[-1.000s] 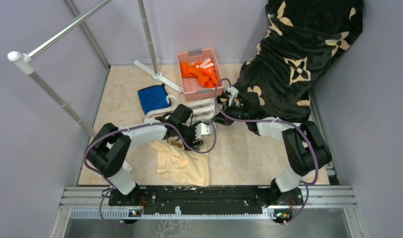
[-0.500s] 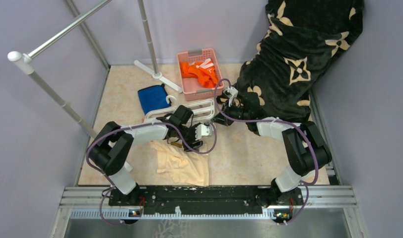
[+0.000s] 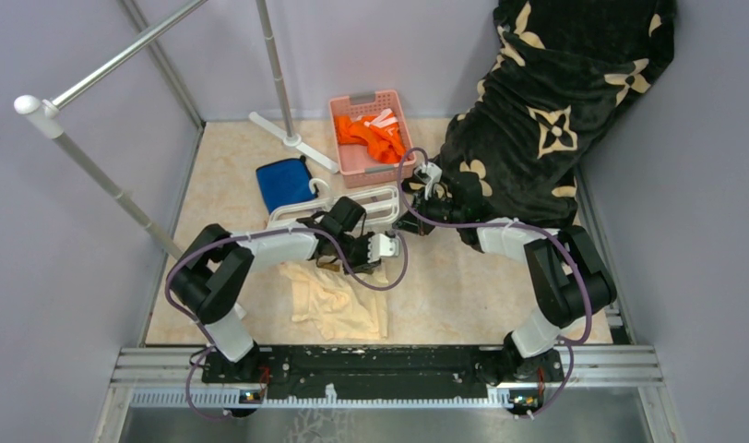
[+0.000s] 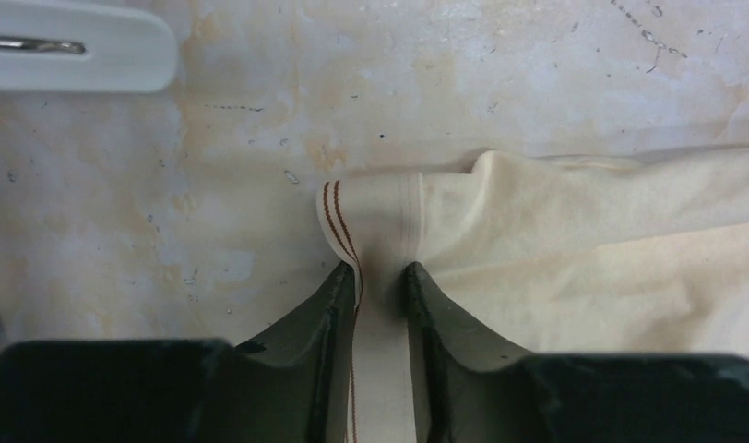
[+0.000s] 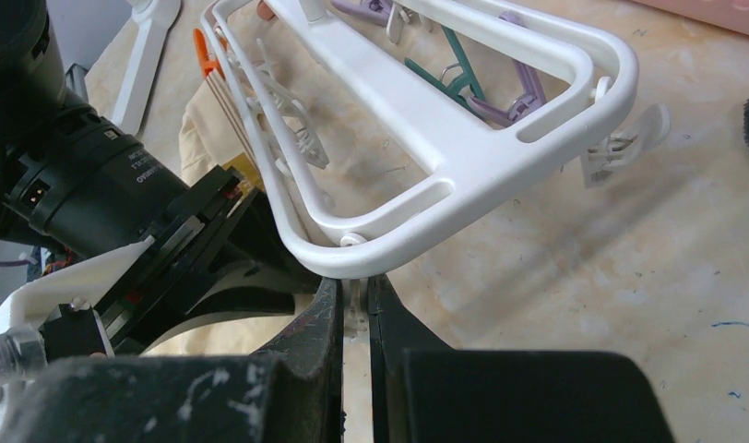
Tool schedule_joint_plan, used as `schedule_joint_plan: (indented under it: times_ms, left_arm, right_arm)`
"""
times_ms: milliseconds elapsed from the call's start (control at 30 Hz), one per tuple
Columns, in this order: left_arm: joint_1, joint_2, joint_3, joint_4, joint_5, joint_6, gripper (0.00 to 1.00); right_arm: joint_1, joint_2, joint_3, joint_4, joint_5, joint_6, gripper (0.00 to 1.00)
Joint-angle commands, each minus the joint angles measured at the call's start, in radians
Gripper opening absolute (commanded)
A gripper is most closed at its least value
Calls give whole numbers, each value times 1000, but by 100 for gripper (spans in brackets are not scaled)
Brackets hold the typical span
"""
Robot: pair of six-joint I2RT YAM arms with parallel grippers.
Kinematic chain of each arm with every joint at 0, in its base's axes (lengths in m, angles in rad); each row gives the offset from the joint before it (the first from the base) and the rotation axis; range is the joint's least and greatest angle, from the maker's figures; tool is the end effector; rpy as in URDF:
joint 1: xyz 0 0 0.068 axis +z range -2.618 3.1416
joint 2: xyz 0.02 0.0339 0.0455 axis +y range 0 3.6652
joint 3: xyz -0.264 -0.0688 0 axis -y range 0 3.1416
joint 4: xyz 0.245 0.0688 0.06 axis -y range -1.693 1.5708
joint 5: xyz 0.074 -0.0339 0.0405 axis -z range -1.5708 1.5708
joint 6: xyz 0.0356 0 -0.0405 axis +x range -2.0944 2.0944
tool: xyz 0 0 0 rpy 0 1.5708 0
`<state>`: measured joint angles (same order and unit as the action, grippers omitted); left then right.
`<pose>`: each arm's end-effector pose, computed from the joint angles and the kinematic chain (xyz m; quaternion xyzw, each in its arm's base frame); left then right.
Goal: Clip the underwear to the hanger
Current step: Adjust the underwear at the center of the board.
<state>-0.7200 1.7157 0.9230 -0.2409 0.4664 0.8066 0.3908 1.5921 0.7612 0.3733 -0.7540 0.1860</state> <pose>0.2353 -0.2276 0.1515 0.6928 0.6354 -0.2114 0.2676 0.2910 0.1463 0.1928 -0.2742 0.7654 0.4394 0.3820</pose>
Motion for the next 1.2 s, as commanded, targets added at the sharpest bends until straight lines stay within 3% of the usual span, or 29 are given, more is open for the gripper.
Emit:
schedule_joint_plan:
  times_ms: [0,33,233,467,633,767,833,1000,1167]
  left_arm:
    - [-24,45,-14,-72,-84,10,21]
    - [-24,44,-11,-75,-90,7,14]
    - [-29,-31,-19,-49,-128,-4,0]
    - [-56,-228,-91,69,-313,-13,0]
    - [-128,-365,-207,253,-568,6,0]
    - [-204,-381,-256,424,-857,4,0]
    - [-239,-383,-262,451,-924,-15,0]
    - [-363,-362,-268,410,-975,-116,0]
    - [-422,-326,-247,276,-858,-327,1]
  right_arm:
    - [11,-24,56,40,-17,-17,0]
    - [11,-26,56,39,-15,-19,0]
    - [11,-33,52,29,-2,-26,0]
    - [11,-41,55,13,21,-32,0]
    - [11,-41,59,6,30,-33,0]
    - [11,-43,65,-1,32,-32,0]
    - [11,-43,67,-5,36,-33,0]
    - [11,-43,63,-5,36,-34,0]
    - [11,-41,54,-5,42,-37,0]
